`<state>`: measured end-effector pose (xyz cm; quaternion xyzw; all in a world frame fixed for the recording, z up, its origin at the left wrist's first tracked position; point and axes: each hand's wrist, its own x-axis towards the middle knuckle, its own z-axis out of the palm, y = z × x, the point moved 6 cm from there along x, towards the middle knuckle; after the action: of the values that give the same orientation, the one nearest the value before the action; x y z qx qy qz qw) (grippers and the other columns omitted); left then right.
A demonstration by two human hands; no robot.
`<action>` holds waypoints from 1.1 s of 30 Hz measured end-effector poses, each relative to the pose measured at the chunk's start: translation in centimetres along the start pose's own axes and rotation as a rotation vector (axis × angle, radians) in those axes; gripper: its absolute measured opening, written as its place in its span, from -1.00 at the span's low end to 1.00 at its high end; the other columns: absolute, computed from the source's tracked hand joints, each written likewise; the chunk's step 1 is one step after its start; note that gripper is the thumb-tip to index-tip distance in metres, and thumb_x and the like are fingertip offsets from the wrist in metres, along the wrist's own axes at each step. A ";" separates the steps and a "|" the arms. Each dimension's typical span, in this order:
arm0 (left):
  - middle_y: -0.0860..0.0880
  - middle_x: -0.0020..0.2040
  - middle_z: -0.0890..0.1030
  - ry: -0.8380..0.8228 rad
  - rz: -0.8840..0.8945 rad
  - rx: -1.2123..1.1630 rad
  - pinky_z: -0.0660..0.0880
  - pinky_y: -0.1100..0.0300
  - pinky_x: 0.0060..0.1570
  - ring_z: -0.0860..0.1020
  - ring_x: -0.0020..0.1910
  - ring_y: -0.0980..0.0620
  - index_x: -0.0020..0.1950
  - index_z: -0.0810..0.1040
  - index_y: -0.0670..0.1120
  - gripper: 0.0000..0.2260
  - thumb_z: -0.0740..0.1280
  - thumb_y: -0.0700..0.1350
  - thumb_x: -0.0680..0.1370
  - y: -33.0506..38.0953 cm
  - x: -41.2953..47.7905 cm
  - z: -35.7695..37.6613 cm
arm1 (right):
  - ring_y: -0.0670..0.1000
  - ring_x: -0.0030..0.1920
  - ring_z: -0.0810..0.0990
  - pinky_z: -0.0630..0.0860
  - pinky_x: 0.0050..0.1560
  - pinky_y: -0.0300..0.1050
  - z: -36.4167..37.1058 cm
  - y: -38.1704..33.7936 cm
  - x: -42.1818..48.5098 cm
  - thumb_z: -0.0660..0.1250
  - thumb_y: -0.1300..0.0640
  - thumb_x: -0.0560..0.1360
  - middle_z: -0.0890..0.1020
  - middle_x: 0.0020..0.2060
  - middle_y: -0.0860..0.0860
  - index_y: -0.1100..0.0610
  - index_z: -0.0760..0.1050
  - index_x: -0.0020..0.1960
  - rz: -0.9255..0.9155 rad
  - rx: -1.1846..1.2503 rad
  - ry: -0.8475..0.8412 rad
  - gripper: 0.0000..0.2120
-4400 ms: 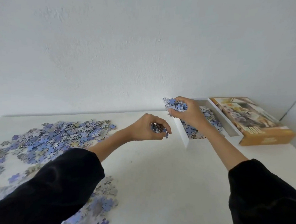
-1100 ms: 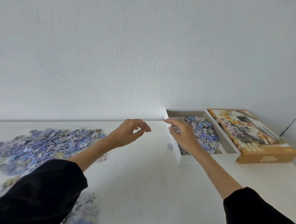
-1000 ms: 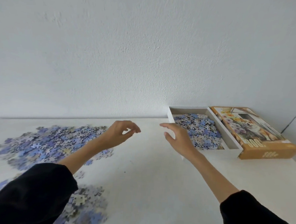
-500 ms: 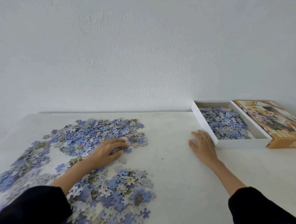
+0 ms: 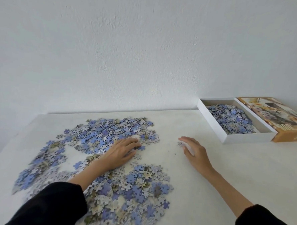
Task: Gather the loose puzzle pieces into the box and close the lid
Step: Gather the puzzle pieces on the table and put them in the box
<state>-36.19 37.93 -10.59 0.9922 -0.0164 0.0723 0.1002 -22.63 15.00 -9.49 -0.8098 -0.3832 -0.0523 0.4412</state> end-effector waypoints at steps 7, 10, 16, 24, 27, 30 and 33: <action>0.04 0.47 0.24 0.021 0.032 0.051 0.12 0.20 0.42 0.24 0.42 0.11 0.46 0.24 -0.01 -0.62 0.04 -0.01 0.65 0.4 -0.1 -0.1 | 0.03 0.43 0.20 0.12 0.39 -0.17 0.8 1.7 -0.4 0.19 0.09 0.57 0.32 0.40 0.05 0.13 0.32 0.39 0.187 -0.340 -0.111 -0.60; 0.04 0.47 0.24 0.028 0.032 0.057 0.10 0.21 0.41 0.24 0.42 0.11 0.47 0.23 -0.01 -0.63 0.04 -0.01 0.65 0.3 -0.1 0.0 | -0.02 0.47 0.07 -0.02 0.44 -0.20 2.2 0.5 -1.2 0.12 0.01 0.59 0.20 0.46 -0.02 0.09 0.23 0.44 0.119 -0.408 -0.219 -0.56; 0.03 0.47 0.25 0.019 0.031 0.063 0.09 0.22 0.40 0.24 0.43 0.10 0.47 0.24 -0.02 -0.62 0.04 -0.01 0.65 0.3 0.0 0.0 | -0.08 0.49 -0.12 -0.25 0.42 -0.18 6.0 -2.7 -4.0 -0.11 -0.15 0.60 -0.01 0.49 -0.10 -0.03 0.01 0.49 -0.011 -0.485 -0.385 -0.51; 0.01 0.44 0.29 0.004 -0.004 -0.220 0.30 0.15 0.34 0.39 0.33 0.02 0.39 0.36 -0.07 -0.68 0.15 -0.10 0.63 0.2 -0.1 -1.0 | -0.21 0.46 -0.14 -0.23 0.42 -0.18 7.6 -5.3 -5.7 -0.24 -0.45 0.39 -0.12 0.40 -0.26 -0.19 -0.11 0.45 0.010 -0.266 -0.490 -0.31; -0.01 0.40 0.35 0.158 -0.068 -0.416 0.30 0.10 0.33 0.38 0.32 0.04 0.32 0.43 -0.07 -0.73 0.18 -0.14 0.62 -1.3 -1.1 -3.4 | -0.26 0.42 -0.24 -0.23 0.40 -0.12 7.0 -6.0 -6.8 -0.19 -0.62 0.19 -0.20 0.43 -0.25 -0.30 -0.23 0.39 0.022 -0.184 -0.578 -0.15; -0.05 0.37 0.38 0.249 -0.142 -0.354 0.26 0.09 0.30 0.35 0.28 0.08 0.29 0.46 -0.08 -0.74 0.20 -0.16 0.60 -4.4 -3.3 -5.5 | -0.21 0.41 -0.40 -0.32 0.39 -0.09 6.9 -6.8 -8.7 -0.04 -0.64 0.13 -0.34 0.44 -0.18 -0.32 -0.40 0.37 -0.047 -0.265 -0.662 -0.02; -0.13 0.38 0.38 0.295 -0.371 -0.202 0.26 -0.03 0.32 0.37 0.33 -0.09 0.30 0.47 -0.09 -0.72 0.22 -0.13 0.59 -10.0 -7.1 -6.7 | -0.17 0.37 -0.51 -0.40 0.38 -0.09 7.3 -7.3 -9.7 0.09 -0.60 0.12 -0.46 0.40 -0.11 -0.23 -0.51 0.37 -0.084 -0.376 -0.687 0.11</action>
<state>-43.65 49.23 -7.10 0.9419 0.1736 0.1948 0.2115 -36.18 17.20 -13.07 -0.8305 -0.5250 0.1345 0.1288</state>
